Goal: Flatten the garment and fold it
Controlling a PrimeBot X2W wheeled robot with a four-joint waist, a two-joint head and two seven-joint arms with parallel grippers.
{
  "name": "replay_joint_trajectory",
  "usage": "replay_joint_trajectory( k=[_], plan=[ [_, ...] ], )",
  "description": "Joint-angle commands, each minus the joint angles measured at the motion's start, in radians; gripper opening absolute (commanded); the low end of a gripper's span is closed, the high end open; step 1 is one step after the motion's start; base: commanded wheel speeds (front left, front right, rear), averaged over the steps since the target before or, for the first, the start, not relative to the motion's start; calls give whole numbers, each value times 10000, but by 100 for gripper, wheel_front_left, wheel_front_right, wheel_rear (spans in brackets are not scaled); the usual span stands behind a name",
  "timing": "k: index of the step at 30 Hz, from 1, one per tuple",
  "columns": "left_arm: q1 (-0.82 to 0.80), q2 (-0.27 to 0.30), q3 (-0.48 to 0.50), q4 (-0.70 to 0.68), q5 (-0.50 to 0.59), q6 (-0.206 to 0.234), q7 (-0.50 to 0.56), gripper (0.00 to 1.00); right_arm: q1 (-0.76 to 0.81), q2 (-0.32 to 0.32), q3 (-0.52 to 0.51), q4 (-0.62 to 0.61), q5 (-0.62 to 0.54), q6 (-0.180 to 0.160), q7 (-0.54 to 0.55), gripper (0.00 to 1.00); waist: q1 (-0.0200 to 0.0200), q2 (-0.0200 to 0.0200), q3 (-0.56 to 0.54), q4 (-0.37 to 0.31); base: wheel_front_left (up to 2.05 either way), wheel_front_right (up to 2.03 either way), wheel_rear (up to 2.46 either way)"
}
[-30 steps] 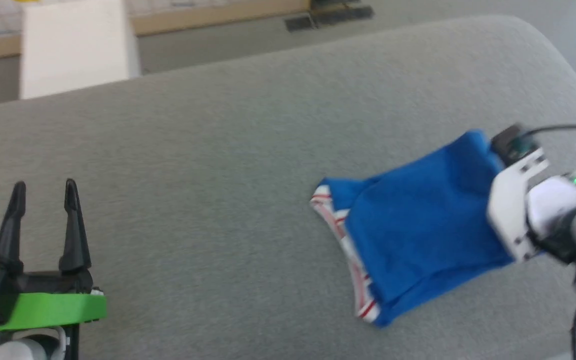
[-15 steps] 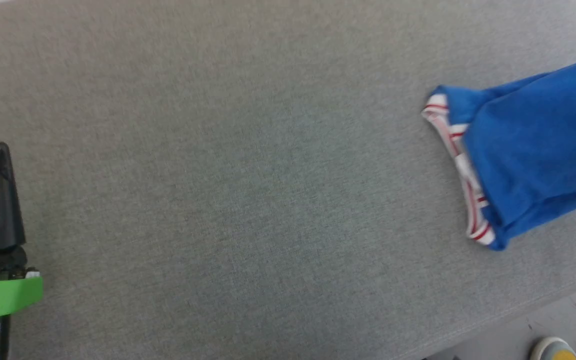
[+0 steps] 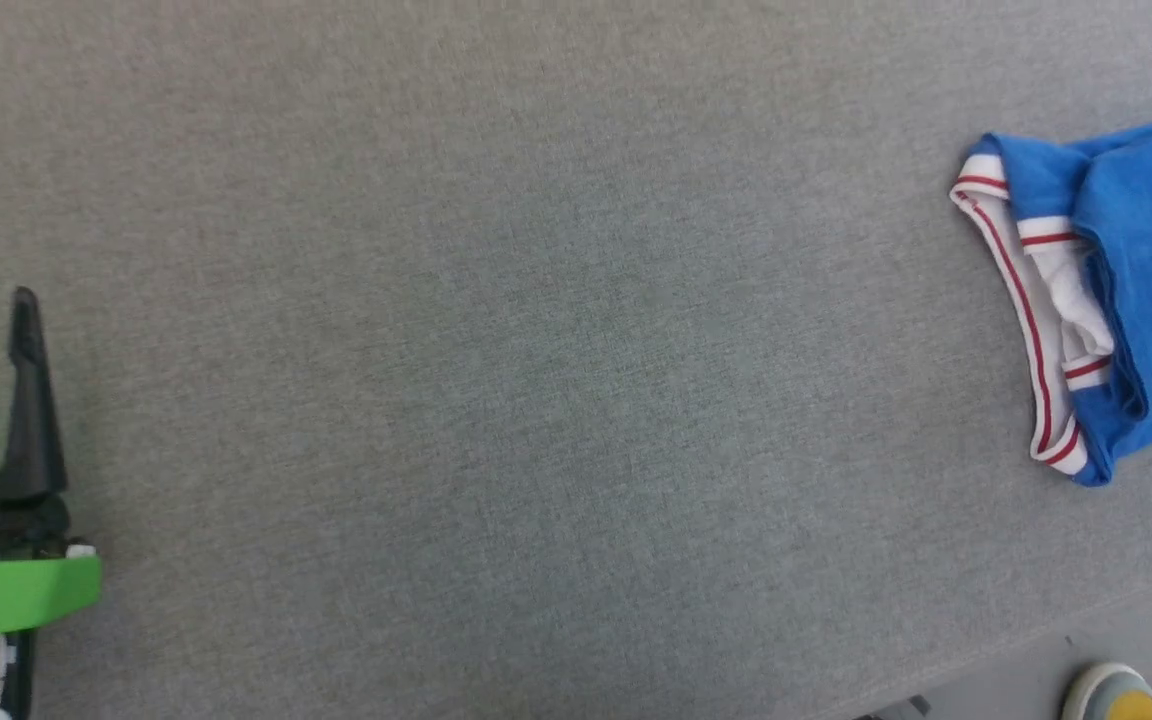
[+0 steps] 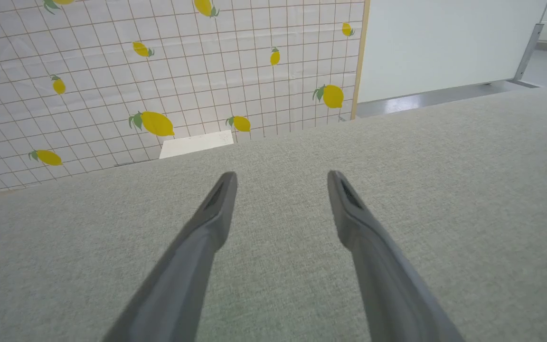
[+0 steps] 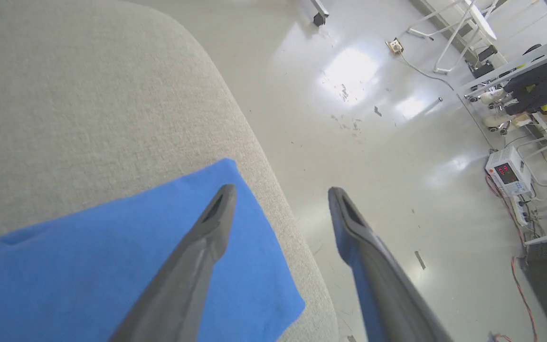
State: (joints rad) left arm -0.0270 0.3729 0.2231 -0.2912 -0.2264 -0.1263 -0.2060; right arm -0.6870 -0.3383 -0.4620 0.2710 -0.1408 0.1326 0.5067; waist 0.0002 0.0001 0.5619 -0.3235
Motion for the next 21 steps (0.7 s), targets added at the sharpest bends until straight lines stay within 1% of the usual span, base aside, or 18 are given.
replay_joint_trajectory(
  k=[1, 4, 5, 7, 9, 10, 12, 15, 17, 19, 21],
  plan=[
    [-124, -91, -43, 129, -71, 65, -127, 100, -338, -57, 211, -95, 253, -19, -422, 100, -2, -1, -643, 213, 0, 0, 0],
    [-140, -363, -175, 489, -83, 153, -299, 100, -613, -10, 867, -517, 959, -19, -1445, 100, -2, -1, -1341, 382, 0, 0, 0],
    [-163, -572, -236, 700, -102, 232, -385, 100, -772, 207, 1285, -1021, 1612, -19, -2185, 100, -2, -1, -1796, 532, 0, 0, 0],
    [-173, -809, -250, 899, -153, 323, -454, 100, -762, 505, 1732, -1587, 2093, -19, -2777, 100, -2, -1, -2243, 693, 0, 0, 0],
    [-156, -1040, -240, 1080, -189, 418, -499, 100, -538, 1037, 2033, -2150, 2464, -19, -3298, 100, -2, -1, -2683, 863, 0, 0, 0],
    [-153, -1141, -239, 1151, -199, 452, -513, 100, -332, 1182, 2252, -2358, 2539, -19, -3497, 100, -2, -1, -2869, 956, 0, 0, 0],
    [-137, -1325, -240, 1294, -192, 511, -534, 100, 175, 1713, 2497, -2754, 2781, -19, -3877, 100, -2, -1, -3216, 1154, 0, 0, 0],
    [-157, -1613, -200, 1549, -225, 609, -549, 100, 1087, 2530, 2813, -3253, 2657, -19, -4564, 100, -2, -1, -3715, 1455, 0, 0, 0],
    [-216, -1777, -169, 1633, -225, 643, -552, 100, 1784, 2765, 3084, -3396, 2674, -19, -4968, 100, -2, -1, -3938, 1659, 0, 0, 0],
    [-246, -1925, -160, 1765, -196, 649, -553, 100, 2451, 2857, 3264, -3428, 2782, -19, -5440, 100, -2, -1, -4159, 1856, 0, 0, 0],
    [-246, -2029, -198, 1877, -67, 658, -554, 100, 3029, 2872, 3499, -3290, 3252, -19, -5986, 100, -2, -1, -4337, 2031, 0, 0, 0]
  ],
)
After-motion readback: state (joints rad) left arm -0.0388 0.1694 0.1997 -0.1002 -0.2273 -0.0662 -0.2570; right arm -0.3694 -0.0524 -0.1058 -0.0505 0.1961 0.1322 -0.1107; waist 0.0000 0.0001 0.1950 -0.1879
